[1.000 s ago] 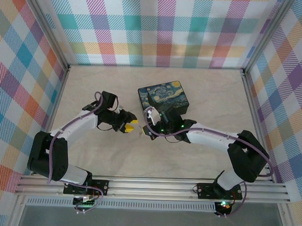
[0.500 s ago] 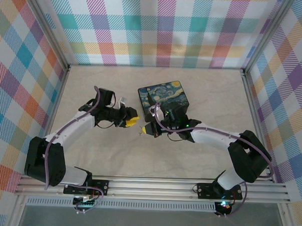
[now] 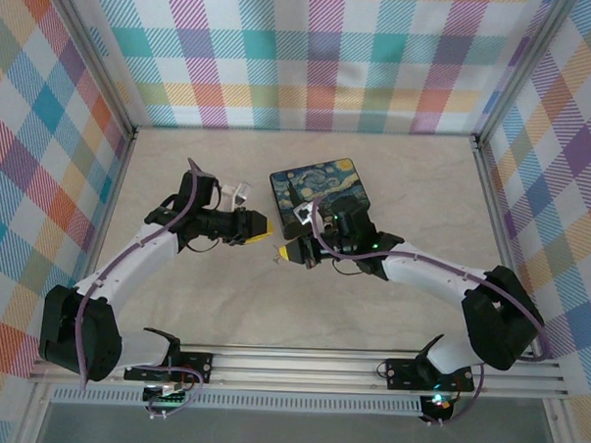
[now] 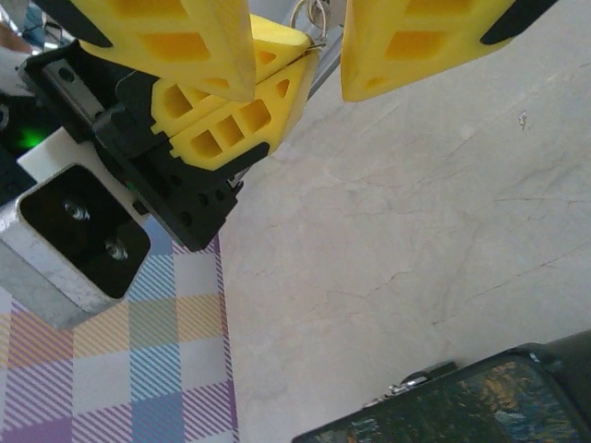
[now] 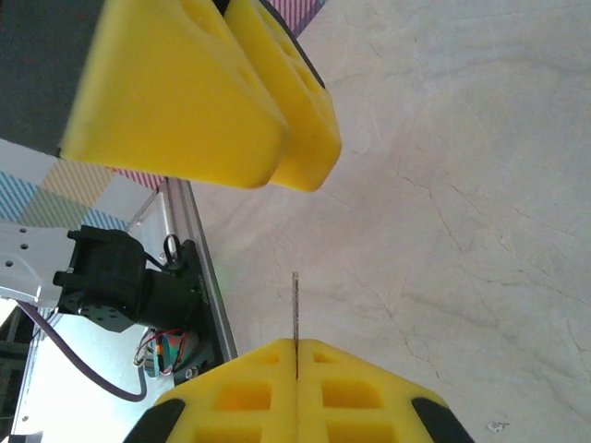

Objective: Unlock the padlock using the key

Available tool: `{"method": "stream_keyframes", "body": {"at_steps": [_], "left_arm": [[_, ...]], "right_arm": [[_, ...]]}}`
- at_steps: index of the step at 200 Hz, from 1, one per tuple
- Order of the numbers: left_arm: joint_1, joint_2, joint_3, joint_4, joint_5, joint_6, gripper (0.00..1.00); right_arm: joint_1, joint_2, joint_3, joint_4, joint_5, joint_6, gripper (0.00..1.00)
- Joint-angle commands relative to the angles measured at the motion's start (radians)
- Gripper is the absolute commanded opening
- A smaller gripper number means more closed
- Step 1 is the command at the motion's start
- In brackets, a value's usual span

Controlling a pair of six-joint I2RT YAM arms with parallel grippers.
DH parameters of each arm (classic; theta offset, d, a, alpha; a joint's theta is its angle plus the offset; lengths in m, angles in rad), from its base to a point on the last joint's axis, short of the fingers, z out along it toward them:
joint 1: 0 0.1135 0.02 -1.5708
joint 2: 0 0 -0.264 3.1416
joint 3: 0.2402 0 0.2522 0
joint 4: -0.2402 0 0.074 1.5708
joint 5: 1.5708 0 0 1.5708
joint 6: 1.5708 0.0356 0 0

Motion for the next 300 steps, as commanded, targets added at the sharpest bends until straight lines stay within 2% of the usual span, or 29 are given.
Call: {"method": "stream_keyframes", "body": {"at_steps": [1,44,125,190,246,262,278,300], "left_arm": [[-0.025,0.0,0.014,0.029,0.062,0.084,0.3],[-0.052,0.038,0.044,0.024,0.076,0.106,0.31],[-0.088,0.083,0.069,0.048,0.076,0.103,0.3],[-0.091,0.06,0.056,0.065,0.09,0.106,0.21],[-0.091,0.063,0.052,0.076,0.103,0.099,0.08],[-0.091,0.065,0.052,0.076,0.095,0.089,0.0],[-0.091,0.074,0.053,0.115,0.07,0.072,0.0],[-0.089,0.101,0.062,0.125,0.015,0.033,0.0]], "right_arm": [[-0.022,-0.021,0.007,0.0,-0.068,-0.012,0.0],[-0.066,-0.03,0.009,0.046,-0.134,0.023,0.0],[-0.066,-0.009,0.024,0.063,-0.181,0.048,0.0],[-0.072,0.025,0.024,0.135,-0.203,0.106,0.0],[-0.113,0.055,0.003,0.232,-0.247,0.197,0.0],[-0.125,0.072,0.008,0.25,-0.275,0.224,0.0],[-0.132,0.091,0.016,0.266,-0.303,0.253,0.0],[-0.138,0.114,0.03,0.269,-0.331,0.275,0.14]]}}
